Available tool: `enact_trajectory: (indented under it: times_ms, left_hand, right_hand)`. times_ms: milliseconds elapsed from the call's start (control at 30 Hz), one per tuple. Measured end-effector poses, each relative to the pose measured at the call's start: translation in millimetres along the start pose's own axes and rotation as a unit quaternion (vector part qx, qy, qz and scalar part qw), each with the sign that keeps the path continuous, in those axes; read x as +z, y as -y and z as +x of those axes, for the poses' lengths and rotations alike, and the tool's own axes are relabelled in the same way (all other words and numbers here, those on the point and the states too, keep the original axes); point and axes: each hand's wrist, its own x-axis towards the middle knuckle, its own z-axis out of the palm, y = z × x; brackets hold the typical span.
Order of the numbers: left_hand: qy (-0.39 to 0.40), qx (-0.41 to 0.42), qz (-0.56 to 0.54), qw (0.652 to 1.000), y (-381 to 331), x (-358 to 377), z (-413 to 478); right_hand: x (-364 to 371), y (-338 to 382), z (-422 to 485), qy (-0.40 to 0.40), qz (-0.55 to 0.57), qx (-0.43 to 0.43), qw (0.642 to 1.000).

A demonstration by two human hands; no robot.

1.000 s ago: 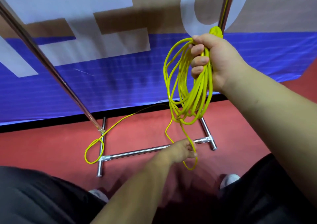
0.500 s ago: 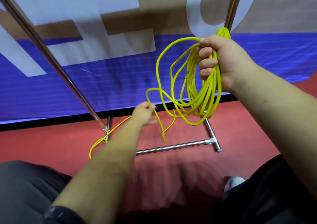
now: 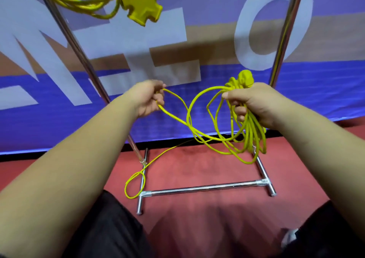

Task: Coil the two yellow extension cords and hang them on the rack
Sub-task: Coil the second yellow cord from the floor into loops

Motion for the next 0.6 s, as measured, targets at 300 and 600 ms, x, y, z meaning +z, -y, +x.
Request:
enact_trajectory:
  times_ms: [300,600]
  left_hand:
    - [0.074,0.035,0.302,0.95,19,-12,-37]
    - [0.217,0.189,0.434,0.854,14,-11,-57]
  right_hand:
    - [2,-12,1,-0.082,-0.131,-0.023,0.988]
    - [16,-18,-1,-0.042,-0.145,-0.075,0.986]
